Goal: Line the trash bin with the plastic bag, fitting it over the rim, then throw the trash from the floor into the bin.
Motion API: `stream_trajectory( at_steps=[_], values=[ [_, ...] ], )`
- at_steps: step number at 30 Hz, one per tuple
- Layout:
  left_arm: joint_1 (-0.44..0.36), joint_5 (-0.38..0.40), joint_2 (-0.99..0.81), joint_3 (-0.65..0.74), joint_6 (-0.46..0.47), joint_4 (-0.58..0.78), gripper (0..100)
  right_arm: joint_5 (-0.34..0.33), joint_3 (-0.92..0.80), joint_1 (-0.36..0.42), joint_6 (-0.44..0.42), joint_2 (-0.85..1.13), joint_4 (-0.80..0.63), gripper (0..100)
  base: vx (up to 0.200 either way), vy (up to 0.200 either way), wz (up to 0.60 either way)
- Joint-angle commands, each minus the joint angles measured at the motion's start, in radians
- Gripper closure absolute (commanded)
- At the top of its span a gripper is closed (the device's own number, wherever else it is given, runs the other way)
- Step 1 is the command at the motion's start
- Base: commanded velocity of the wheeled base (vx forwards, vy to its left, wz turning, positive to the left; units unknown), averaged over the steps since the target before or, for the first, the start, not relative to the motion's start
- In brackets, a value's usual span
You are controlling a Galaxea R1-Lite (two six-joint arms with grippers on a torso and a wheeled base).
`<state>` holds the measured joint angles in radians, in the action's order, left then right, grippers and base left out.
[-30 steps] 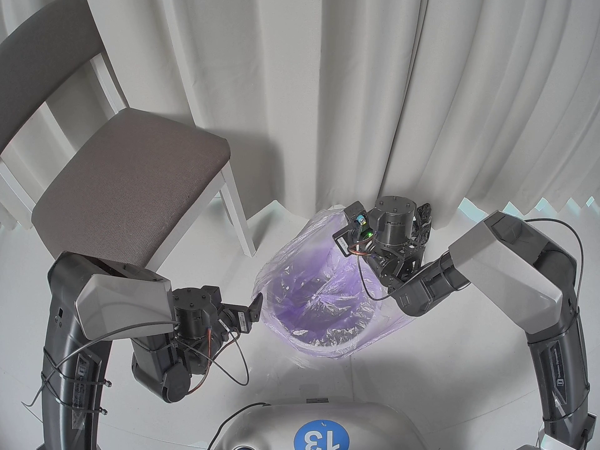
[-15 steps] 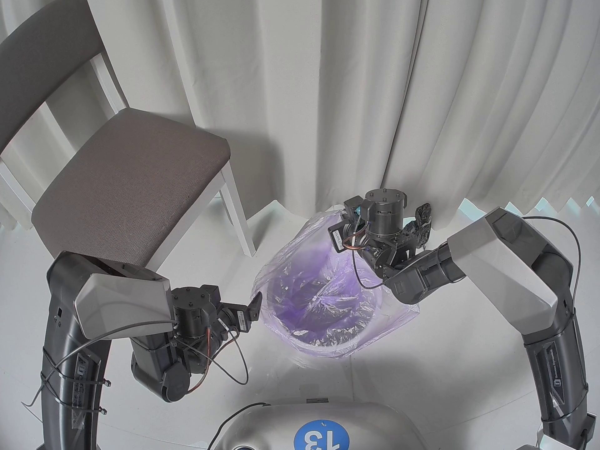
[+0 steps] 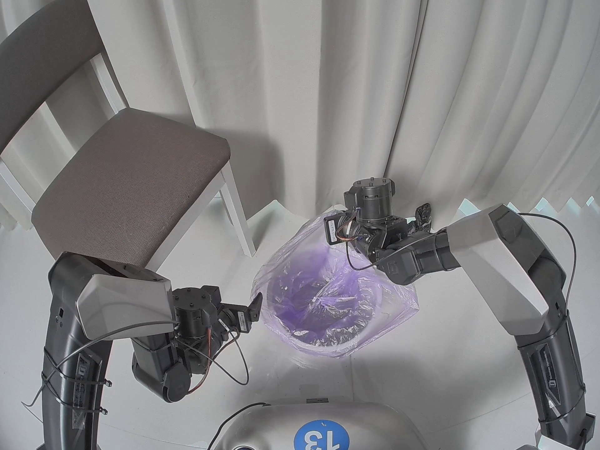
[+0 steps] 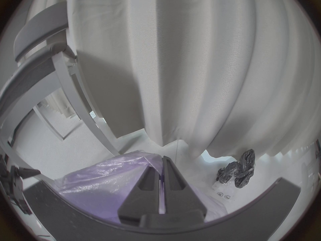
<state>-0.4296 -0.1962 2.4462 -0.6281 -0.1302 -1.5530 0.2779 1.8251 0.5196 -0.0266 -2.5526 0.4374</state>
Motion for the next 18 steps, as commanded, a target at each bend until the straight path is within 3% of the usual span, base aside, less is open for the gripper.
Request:
stream_trajectory(
  at_steps=[1,9,18],
  values=[
    [0.0,0.0,0.002,-0.001,0.0,-0.018,0,-0.012,0.074,0.0,-0.039,-0.006,-0.065,100,0.0,0.0,0.0],
    [0.002,0.0,0.002,0.001,0.0,-0.018,0,-0.02,0.175,-0.01,-0.09,-0.046,-0.178,100,0.0,0.0,0.0],
    [0.002,0.0,0.002,0.001,0.0,-0.018,0,-0.034,0.175,-0.018,-0.096,-0.048,-0.178,100,0.0,0.0,0.0]
  ],
)
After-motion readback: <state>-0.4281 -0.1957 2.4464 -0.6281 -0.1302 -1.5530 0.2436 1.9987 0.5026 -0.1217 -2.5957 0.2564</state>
